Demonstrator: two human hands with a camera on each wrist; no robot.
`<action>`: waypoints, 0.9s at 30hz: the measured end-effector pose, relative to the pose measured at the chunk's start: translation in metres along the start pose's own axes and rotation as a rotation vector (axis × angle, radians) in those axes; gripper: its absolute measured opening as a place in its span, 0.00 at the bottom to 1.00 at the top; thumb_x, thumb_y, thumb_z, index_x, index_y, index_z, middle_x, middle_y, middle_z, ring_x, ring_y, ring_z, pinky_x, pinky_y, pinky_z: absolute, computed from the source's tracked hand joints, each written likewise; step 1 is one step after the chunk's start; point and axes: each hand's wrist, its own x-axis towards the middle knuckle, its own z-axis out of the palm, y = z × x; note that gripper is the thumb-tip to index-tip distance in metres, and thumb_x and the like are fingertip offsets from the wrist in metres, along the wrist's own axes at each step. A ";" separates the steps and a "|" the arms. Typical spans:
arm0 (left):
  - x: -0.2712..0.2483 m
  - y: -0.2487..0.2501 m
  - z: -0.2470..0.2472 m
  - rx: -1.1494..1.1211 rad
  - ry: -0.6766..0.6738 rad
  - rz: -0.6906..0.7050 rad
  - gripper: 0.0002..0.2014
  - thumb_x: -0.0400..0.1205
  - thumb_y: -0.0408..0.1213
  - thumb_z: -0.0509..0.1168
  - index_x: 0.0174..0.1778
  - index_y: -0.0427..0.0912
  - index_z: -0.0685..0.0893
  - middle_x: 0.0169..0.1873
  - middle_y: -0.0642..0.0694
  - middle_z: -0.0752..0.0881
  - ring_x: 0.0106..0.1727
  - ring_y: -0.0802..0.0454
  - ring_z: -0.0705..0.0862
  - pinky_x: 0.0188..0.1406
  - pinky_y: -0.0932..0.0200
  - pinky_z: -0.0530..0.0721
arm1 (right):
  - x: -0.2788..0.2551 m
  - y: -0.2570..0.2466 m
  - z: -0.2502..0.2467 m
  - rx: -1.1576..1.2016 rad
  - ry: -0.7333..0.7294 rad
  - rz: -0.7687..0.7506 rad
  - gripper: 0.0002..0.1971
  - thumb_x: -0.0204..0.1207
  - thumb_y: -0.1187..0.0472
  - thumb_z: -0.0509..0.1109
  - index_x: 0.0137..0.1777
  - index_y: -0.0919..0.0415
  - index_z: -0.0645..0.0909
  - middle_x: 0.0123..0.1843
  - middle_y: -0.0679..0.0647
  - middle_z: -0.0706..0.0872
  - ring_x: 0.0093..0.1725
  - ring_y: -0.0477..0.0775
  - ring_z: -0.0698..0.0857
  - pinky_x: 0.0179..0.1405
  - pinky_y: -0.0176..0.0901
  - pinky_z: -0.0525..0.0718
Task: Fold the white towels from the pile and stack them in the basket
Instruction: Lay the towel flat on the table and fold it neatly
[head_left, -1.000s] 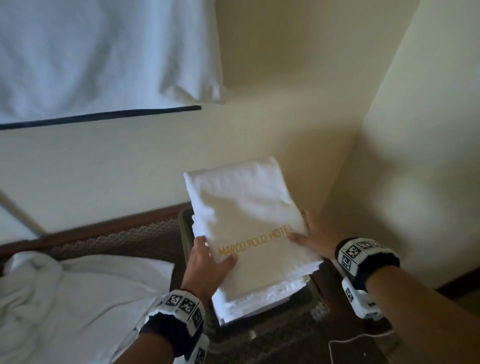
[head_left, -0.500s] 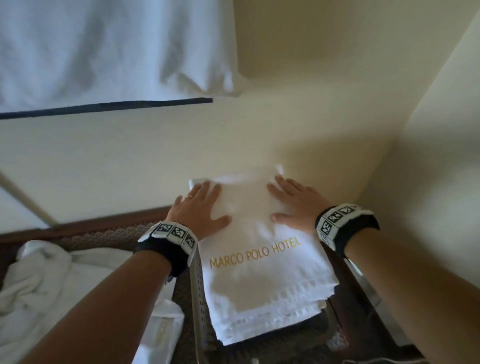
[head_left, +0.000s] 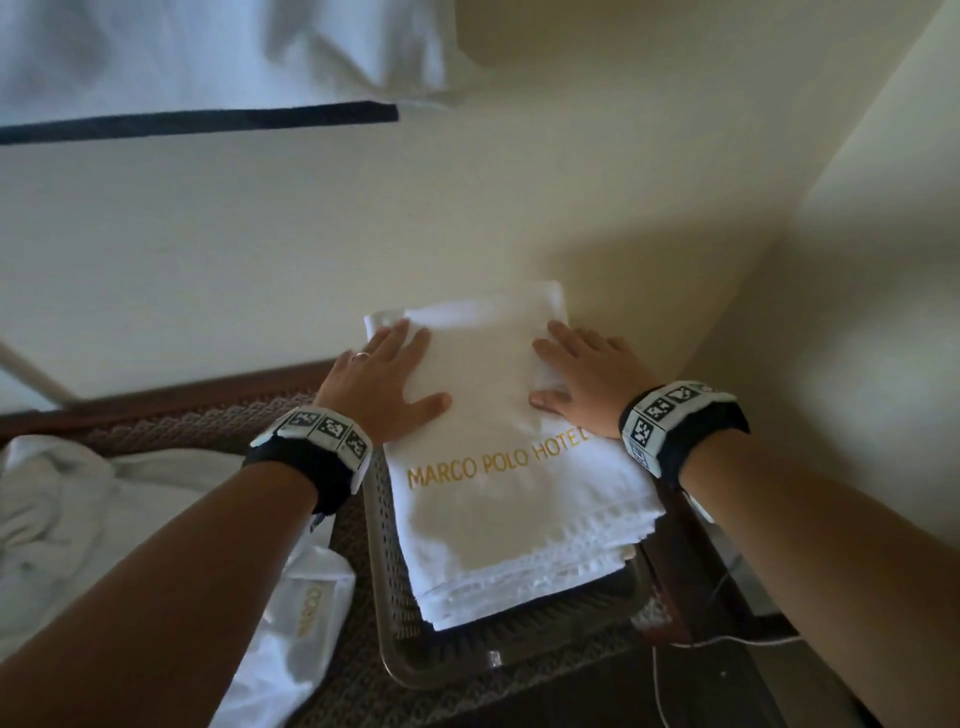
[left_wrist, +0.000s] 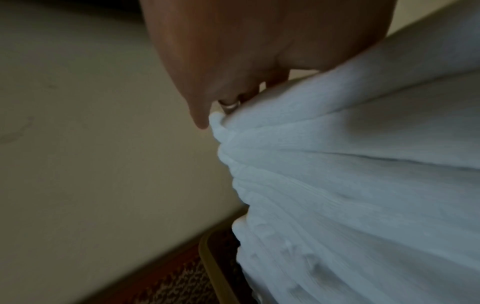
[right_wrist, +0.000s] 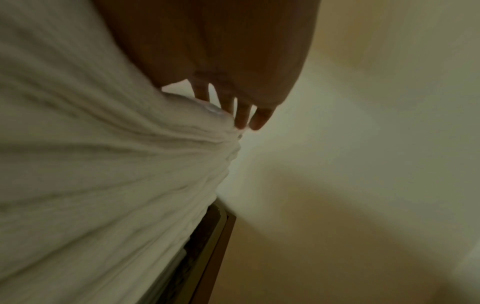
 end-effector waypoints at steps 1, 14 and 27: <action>-0.009 0.004 0.000 0.027 0.065 0.017 0.46 0.81 0.71 0.54 0.90 0.50 0.49 0.90 0.46 0.47 0.90 0.46 0.50 0.86 0.36 0.55 | -0.007 -0.003 -0.003 -0.034 0.045 -0.006 0.34 0.79 0.34 0.59 0.81 0.48 0.62 0.86 0.51 0.58 0.80 0.60 0.63 0.73 0.57 0.64; -0.117 0.036 0.048 0.010 -0.004 0.146 0.47 0.75 0.76 0.31 0.89 0.57 0.38 0.86 0.54 0.28 0.87 0.49 0.31 0.86 0.38 0.46 | -0.088 -0.032 0.026 0.054 -0.129 0.075 0.45 0.77 0.23 0.40 0.85 0.46 0.30 0.84 0.50 0.22 0.86 0.54 0.34 0.85 0.62 0.47; -0.206 -0.085 0.051 -0.196 -0.209 -0.008 0.25 0.85 0.57 0.63 0.77 0.52 0.77 0.70 0.48 0.83 0.72 0.47 0.81 0.70 0.49 0.79 | -0.110 -0.160 0.020 0.152 0.100 0.376 0.22 0.82 0.40 0.49 0.67 0.50 0.71 0.80 0.56 0.66 0.80 0.60 0.65 0.74 0.63 0.67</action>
